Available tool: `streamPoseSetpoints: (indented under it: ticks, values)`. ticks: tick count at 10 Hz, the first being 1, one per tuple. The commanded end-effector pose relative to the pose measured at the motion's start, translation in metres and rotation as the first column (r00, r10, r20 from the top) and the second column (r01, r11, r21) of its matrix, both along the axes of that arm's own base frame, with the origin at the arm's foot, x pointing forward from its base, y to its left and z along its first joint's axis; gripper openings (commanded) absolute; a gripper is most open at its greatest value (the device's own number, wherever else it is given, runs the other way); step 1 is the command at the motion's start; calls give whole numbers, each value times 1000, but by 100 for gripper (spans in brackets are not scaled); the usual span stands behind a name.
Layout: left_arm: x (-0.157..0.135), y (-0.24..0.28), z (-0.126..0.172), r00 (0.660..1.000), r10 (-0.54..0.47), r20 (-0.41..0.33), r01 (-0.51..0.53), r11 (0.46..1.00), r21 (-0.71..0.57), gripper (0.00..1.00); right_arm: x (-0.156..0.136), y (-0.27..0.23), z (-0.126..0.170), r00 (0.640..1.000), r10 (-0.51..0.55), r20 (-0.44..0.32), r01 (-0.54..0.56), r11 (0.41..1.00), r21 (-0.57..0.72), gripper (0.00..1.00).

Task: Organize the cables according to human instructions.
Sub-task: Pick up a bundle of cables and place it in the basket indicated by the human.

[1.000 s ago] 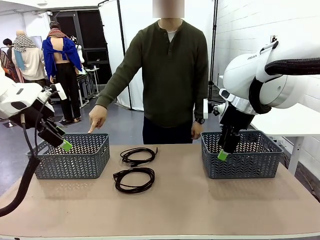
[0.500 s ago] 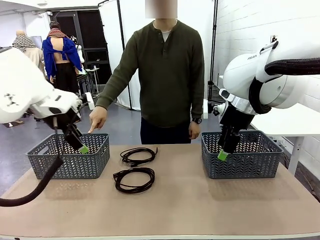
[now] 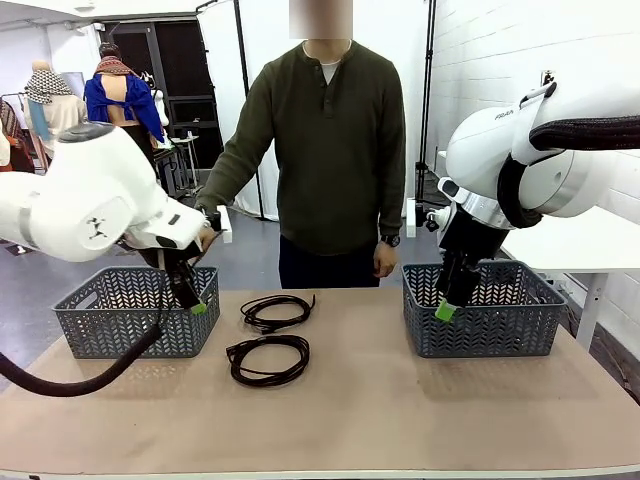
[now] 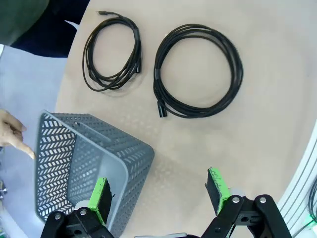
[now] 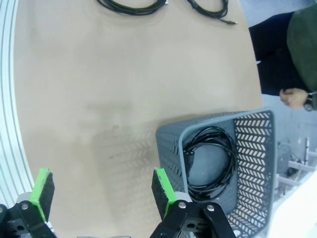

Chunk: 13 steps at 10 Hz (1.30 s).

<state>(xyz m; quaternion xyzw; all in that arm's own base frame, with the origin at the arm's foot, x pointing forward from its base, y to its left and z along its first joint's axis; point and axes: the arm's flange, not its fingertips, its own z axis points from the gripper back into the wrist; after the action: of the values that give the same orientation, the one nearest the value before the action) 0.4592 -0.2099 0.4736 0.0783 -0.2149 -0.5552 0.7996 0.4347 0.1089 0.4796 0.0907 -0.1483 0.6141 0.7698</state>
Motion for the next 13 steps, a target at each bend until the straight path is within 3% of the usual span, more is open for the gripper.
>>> streamPoseSetpoints:
  ticks: [1,6,7,13]
  values:
    - [13,-18,-8,999,17,-29,-16,1000,27,100,3,1,0,1000,-13,1,13,1000,-6,100]
    - [24,-26,-21,975,3,-223,-10,1000,-27,100,3,1,0,1000,-13,1,13,1000,-6,100]
    - [15,-31,-35,988,6,-153,-7,1000,-5,100,3,1,0,1000,-13,1,13,1000,-6,100]
    - [15,-31,-35,988,6,-153,-7,1000,-5,100,3,1,0,1000,-13,1,13,1000,-6,100]
